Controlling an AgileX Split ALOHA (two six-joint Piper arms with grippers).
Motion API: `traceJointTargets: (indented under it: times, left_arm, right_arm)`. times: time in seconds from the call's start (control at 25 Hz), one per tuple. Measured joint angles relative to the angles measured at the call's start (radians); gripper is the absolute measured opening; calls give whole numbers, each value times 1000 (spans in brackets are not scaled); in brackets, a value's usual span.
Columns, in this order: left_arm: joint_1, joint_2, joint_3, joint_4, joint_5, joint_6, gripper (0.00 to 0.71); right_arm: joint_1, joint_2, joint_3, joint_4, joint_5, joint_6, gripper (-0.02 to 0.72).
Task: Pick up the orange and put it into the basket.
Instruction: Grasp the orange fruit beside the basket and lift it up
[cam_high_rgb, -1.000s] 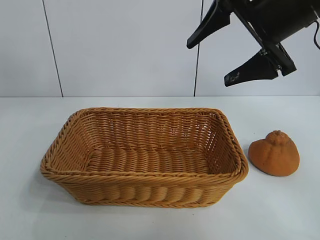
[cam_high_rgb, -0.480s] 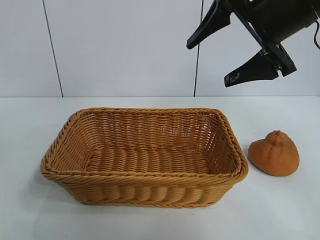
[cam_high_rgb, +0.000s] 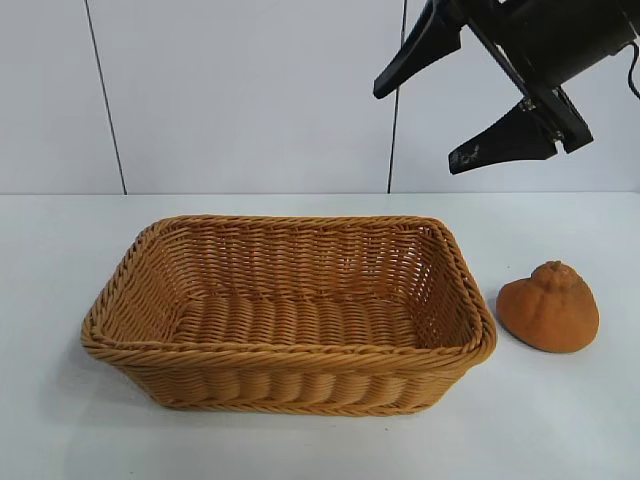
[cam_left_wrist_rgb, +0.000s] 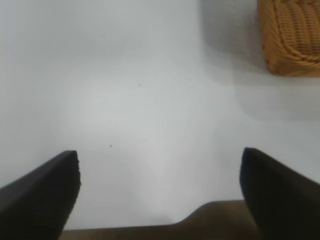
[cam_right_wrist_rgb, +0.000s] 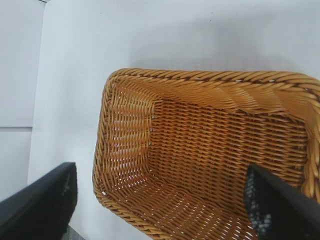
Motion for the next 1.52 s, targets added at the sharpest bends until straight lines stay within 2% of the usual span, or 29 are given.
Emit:
traceJointTargets:
  times: [0.16, 0.28, 0.36, 0.48, 0.6, 0.72, 0.84, 0.92, 1.04, 1.24, 1.52]
  left_arm:
    - [0, -124, 1, 0, -1, -1, 619]
    - [0, -223, 2, 0, -1, -1, 619]
    - [0, -239, 2, 0, -1, -1, 619]
    - [0, -241, 2, 0, -1, -1, 619]
    - [0, -241, 2, 0, -1, -1, 619]
    - [0, -241, 2, 0, -1, -1, 619]
    - [0, -241, 2, 0, -1, -1, 619]
    - [0, -241, 2, 0, -1, -1, 619]
    - [0, -241, 2, 0, -1, -1, 619]
    - [0, -241, 2, 0, -1, -1, 619]
    - [0, -241, 2, 0, -1, -1, 619]
  right_arm:
    - [0, 0, 0, -1, 3, 3, 619]
    - [0, 0, 0, -24, 5, 3, 619]
    - [0, 0, -3, -51, 10, 5, 619]
    - [0, 0, -38, -137, 39, 56, 619]
    - [0, 0, -111, -309, 73, 157, 619]
    - [0, 0, -176, -536, 123, 304, 619]
    - [0, 0, -214, -758, 205, 400, 619]
    - [-11, 1, -219, -828, 239, 424, 619]
    - [-65, 7, -221, -832, 254, 432, 619]
    - [-159, 66, -221, -770, 253, 412, 619]
    - [-169, 206, -221, -754, 213, 401, 619]
